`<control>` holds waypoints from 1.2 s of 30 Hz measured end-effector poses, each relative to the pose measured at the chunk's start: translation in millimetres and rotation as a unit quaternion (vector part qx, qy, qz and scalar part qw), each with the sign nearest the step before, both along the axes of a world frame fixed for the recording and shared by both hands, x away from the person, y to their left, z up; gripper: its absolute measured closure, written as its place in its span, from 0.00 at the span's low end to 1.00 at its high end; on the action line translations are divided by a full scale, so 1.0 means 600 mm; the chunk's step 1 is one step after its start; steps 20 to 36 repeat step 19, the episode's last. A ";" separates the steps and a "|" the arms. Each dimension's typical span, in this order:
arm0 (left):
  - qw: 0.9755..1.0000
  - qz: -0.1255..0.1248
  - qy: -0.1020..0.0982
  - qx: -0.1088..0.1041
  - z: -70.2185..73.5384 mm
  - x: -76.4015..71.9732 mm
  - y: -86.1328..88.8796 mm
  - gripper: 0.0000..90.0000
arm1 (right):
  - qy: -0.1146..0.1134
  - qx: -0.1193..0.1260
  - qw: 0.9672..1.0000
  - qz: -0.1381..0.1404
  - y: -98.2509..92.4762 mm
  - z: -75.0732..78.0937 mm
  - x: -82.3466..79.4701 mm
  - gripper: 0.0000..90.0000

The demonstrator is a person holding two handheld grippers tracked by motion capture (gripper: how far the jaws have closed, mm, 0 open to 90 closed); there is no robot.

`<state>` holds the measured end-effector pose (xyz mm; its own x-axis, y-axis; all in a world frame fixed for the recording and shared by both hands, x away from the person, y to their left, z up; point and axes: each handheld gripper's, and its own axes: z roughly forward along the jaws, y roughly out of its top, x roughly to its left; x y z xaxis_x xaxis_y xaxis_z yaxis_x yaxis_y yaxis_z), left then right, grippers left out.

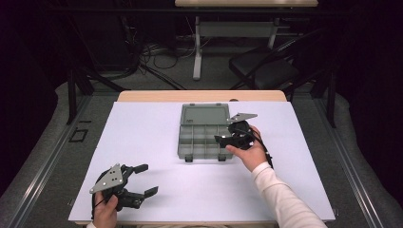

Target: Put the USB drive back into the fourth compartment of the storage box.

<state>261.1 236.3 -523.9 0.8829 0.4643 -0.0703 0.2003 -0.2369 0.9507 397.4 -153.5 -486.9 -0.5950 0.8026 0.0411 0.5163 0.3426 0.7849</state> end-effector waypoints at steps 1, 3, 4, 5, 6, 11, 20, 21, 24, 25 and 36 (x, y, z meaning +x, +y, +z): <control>1.000 0.002 0.000 0.001 0.000 0.000 0.000 0.18 | -0.002 0.004 1.000 0.000 0.000 0.000 -0.004 0.32; 1.000 0.000 0.000 0.000 0.000 0.000 0.000 0.18 | -0.004 0.005 1.000 0.003 -0.001 0.000 -0.014 0.26; 1.000 -0.001 0.000 -0.001 0.000 0.000 0.000 0.18 | -0.002 0.007 1.000 0.004 0.000 0.000 -0.018 0.22; 1.000 0.000 0.000 0.000 0.000 0.000 -0.001 0.18 | -0.002 0.009 1.000 0.008 -0.001 0.000 -0.022 0.20; 1.000 0.000 0.000 0.000 0.000 0.000 -0.001 0.18 | -0.002 0.013 1.000 0.009 -0.001 0.001 -0.028 0.19; 1.000 -0.001 -0.001 -0.001 -0.001 0.000 -0.001 0.18 | -0.001 0.029 1.000 0.009 -0.001 0.001 -0.056 0.16; 1.000 0.000 -0.001 0.001 -0.001 0.000 -0.002 0.18 | -0.006 0.038 0.999 0.025 -0.005 -0.004 -0.105 0.01; 1.000 0.000 -0.001 0.001 -0.001 0.000 -0.002 0.18 | -0.006 0.038 0.999 0.025 -0.005 -0.004 -0.105 0.01; 1.000 0.000 -0.001 0.001 -0.001 0.000 -0.002 0.18 | -0.006 0.038 0.999 0.025 -0.005 -0.004 -0.105 0.01; 1.000 0.000 -0.001 0.001 -0.001 0.000 -0.002 0.18 | -0.006 0.038 0.999 0.025 -0.005 -0.004 -0.105 0.01; 1.000 0.000 -0.001 0.001 -0.001 0.000 -0.002 0.18 | -0.006 0.038 0.999 0.025 -0.005 -0.004 -0.105 0.01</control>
